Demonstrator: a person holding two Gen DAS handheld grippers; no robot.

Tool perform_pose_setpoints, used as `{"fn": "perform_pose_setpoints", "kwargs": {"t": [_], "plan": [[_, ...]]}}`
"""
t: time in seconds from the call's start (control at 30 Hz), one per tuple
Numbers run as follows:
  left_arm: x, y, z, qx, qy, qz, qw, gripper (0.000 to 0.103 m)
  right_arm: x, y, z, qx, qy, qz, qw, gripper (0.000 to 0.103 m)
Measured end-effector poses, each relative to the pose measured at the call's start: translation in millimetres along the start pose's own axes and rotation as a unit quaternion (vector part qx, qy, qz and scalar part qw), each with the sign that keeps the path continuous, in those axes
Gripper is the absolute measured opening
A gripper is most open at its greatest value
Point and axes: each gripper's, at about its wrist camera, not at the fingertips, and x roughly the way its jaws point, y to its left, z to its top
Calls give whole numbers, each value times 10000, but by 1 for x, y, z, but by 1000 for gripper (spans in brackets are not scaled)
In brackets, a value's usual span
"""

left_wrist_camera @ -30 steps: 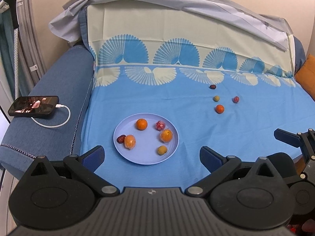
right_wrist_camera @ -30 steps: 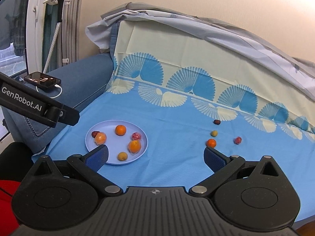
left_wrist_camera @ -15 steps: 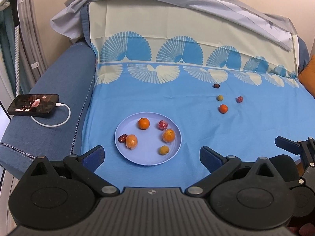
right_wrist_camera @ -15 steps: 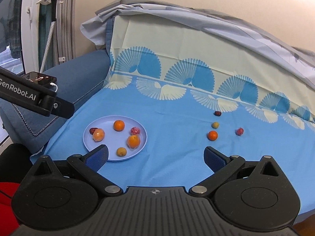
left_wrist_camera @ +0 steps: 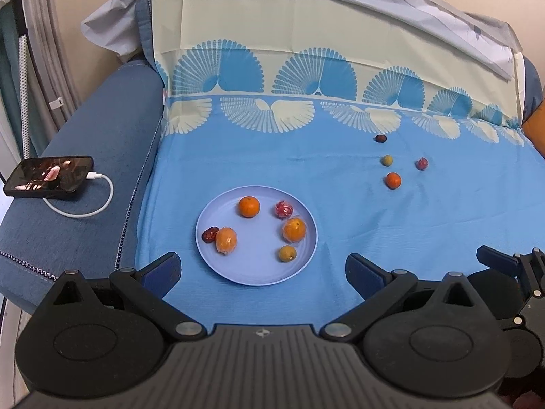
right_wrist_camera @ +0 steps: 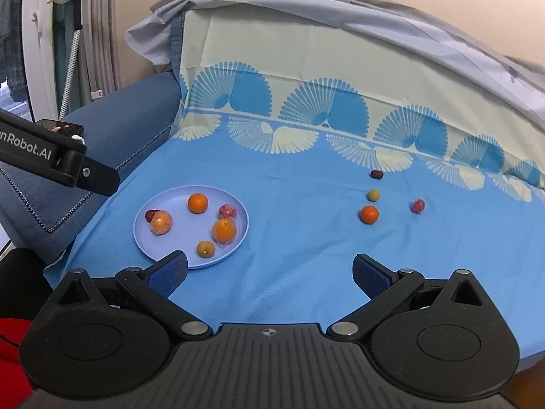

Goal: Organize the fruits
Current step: 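Move both open tools back toward the remaining fruits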

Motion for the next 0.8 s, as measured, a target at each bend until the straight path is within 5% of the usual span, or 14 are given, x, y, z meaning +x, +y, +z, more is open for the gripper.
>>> {"fn": "perform_pose_setpoints", "kwargs": {"t": [0.47,0.8], "plan": [[40,-33,24,222,278,-73,9993,103,21,-42,-3,691,81,-364,9969,102],[94,-87,67,581,305,-216,9976,103,49,-117,-4,1539,-59,-1407,9780,102]]}}
